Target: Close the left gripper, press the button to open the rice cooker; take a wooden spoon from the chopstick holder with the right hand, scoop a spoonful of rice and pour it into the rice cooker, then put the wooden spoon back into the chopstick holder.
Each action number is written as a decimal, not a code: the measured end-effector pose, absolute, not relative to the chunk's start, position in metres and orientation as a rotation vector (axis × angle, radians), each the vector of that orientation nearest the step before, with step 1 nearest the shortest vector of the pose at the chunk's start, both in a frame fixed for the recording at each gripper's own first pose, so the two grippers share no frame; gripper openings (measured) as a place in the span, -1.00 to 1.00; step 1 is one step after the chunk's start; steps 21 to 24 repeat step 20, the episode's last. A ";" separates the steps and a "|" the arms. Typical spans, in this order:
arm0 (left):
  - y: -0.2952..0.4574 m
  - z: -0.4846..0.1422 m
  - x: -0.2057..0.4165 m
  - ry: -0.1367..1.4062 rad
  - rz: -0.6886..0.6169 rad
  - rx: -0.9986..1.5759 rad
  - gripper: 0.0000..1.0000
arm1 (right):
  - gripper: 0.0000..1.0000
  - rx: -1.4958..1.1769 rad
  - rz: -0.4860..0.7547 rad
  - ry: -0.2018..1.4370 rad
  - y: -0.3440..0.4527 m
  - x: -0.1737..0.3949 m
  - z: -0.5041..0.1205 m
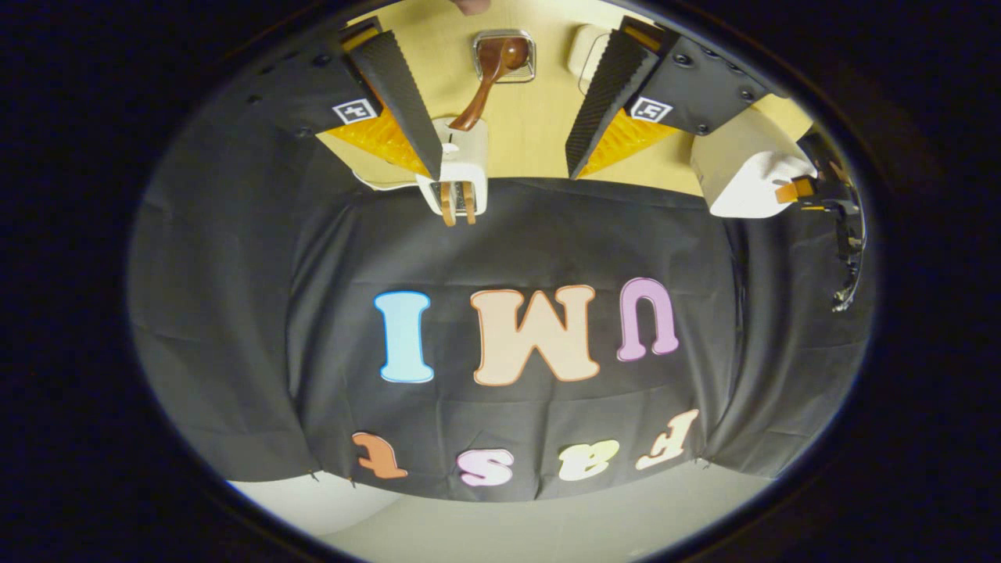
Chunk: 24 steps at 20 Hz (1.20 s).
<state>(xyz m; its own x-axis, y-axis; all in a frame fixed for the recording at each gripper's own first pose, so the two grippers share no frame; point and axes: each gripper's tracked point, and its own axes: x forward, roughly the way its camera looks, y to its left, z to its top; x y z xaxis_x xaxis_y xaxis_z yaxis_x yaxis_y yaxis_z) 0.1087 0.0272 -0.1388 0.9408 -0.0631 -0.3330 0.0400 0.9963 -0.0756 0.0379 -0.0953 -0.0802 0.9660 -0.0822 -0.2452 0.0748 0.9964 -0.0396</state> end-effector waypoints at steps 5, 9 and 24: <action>0.011 -0.070 0.074 0.166 -0.099 -0.010 0.94 | 1.00 0.008 -0.030 0.233 -0.066 0.025 -0.073; -0.006 -0.047 0.040 0.108 -0.128 -0.022 0.92 | 0.98 0.045 0.000 0.179 -0.037 0.010 -0.062; -0.020 -0.017 -0.003 0.049 -0.145 -0.043 0.92 | 0.96 0.049 0.043 0.147 0.000 -0.007 -0.056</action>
